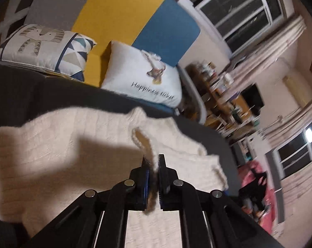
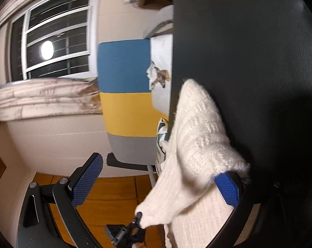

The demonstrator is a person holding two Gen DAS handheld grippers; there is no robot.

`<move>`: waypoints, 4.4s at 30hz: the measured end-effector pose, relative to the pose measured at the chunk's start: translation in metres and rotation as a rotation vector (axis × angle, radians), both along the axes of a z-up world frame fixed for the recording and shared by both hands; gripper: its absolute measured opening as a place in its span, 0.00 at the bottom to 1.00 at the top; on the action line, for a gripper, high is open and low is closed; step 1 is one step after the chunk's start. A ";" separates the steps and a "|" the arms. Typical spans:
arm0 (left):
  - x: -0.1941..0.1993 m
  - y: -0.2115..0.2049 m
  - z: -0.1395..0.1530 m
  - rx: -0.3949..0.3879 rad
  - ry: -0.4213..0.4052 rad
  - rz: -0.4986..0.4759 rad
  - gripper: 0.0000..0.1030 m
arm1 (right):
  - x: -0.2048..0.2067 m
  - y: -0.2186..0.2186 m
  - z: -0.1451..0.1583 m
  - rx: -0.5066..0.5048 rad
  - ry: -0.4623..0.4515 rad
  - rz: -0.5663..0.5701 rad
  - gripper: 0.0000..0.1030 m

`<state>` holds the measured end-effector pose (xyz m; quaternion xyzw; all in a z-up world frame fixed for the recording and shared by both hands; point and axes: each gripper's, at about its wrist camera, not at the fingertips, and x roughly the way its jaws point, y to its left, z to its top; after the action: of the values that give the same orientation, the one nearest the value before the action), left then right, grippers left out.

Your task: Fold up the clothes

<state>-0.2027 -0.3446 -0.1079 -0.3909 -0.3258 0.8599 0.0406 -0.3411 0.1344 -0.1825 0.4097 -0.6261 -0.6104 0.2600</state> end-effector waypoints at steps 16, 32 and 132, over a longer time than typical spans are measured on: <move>0.004 0.008 -0.056 -0.177 -0.253 0.072 0.05 | 0.017 0.010 -0.011 0.070 -0.017 -0.019 0.99; 0.018 -0.014 -0.057 -0.127 -0.321 0.085 0.11 | 0.017 0.006 -0.002 0.142 0.013 0.072 0.99; -0.152 0.187 -0.016 -0.187 -0.022 -0.532 0.18 | 0.032 0.016 -0.006 0.132 0.060 0.127 0.84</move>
<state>-0.3549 -0.1580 -0.1235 -0.4739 -0.1314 0.8411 0.2252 -0.3089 0.1502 -0.1883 0.4461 -0.5492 -0.6447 0.2893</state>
